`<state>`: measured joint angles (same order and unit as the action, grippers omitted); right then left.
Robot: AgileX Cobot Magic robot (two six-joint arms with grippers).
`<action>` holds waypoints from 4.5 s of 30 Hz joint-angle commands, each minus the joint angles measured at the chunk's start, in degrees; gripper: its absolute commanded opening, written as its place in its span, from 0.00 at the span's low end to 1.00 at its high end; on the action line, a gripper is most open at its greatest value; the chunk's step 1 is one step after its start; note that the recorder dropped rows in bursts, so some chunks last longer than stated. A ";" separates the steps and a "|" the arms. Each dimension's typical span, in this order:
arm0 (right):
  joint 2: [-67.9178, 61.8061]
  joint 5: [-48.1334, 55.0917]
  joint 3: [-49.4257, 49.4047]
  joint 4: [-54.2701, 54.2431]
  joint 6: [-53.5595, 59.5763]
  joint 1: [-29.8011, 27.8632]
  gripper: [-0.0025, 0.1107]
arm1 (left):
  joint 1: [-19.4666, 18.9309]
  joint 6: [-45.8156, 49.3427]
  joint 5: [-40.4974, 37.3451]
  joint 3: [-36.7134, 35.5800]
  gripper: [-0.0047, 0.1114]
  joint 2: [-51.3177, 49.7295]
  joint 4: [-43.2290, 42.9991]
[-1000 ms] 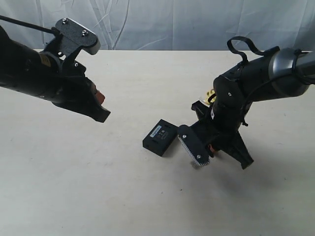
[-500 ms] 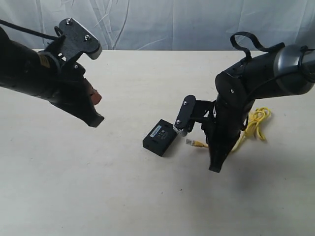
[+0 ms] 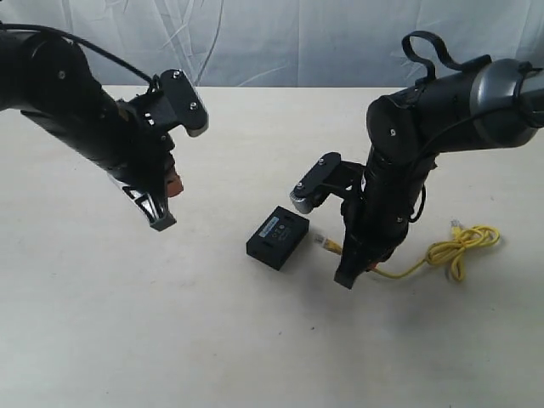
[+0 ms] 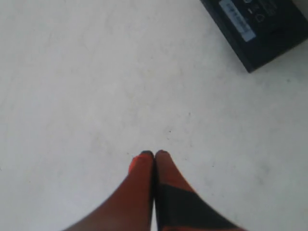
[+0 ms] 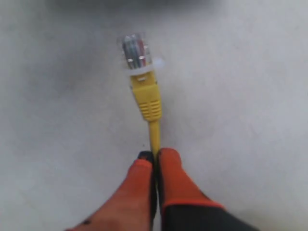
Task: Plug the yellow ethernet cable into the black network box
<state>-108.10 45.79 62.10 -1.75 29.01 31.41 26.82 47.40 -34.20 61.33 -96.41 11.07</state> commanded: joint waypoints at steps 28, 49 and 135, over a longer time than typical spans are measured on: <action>-1.81 -2.85 0.53 -2.63 -1.59 0.01 0.02 | -3.25 64.35 -4.03 7.68 0.04 -21.81 42.42; -1.81 -2.43 0.53 -2.87 4.64 0.01 0.02 | -3.25 72.02 -8.67 7.68 0.04 -24.36 51.02; 3.74 -12.73 -8.68 -17.77 33.34 -3.27 0.02 | -3.25 71.65 -8.31 7.68 0.04 -24.36 51.02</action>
<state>-104.77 33.76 53.21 -20.48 63.16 27.50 23.52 119.43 -42.38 68.84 -120.81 61.48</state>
